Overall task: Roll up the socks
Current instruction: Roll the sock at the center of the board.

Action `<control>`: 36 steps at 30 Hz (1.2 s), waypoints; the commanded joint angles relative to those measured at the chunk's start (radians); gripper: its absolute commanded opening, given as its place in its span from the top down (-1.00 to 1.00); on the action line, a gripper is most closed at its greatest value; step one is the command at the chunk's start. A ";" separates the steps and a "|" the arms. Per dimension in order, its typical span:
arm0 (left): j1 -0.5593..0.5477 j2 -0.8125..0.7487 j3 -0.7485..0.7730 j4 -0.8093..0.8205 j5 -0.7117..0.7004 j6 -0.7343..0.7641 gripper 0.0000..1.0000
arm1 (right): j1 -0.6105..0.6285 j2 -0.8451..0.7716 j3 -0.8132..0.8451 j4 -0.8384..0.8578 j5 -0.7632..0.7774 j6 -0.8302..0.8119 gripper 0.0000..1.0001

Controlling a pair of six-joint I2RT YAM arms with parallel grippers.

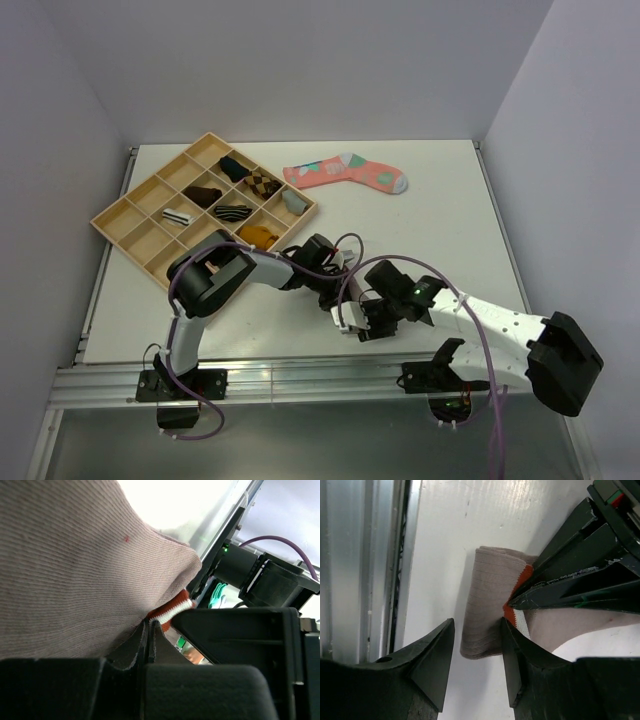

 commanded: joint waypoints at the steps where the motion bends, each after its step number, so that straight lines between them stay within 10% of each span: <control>1: 0.007 0.024 0.000 -0.030 -0.030 0.017 0.99 | 0.010 0.035 -0.013 0.067 0.048 0.020 0.01; 11: 0.018 0.004 -0.014 0.015 -0.014 0.032 0.99 | 0.007 0.137 0.043 0.059 0.047 0.069 0.47; 25: 0.027 -0.389 -0.281 0.258 -0.562 0.063 0.59 | -0.082 0.331 0.223 -0.195 -0.147 0.048 0.62; 36: -0.042 -0.626 -0.684 0.648 -0.862 0.056 0.75 | -0.206 0.692 0.512 -0.486 -0.268 -0.050 0.62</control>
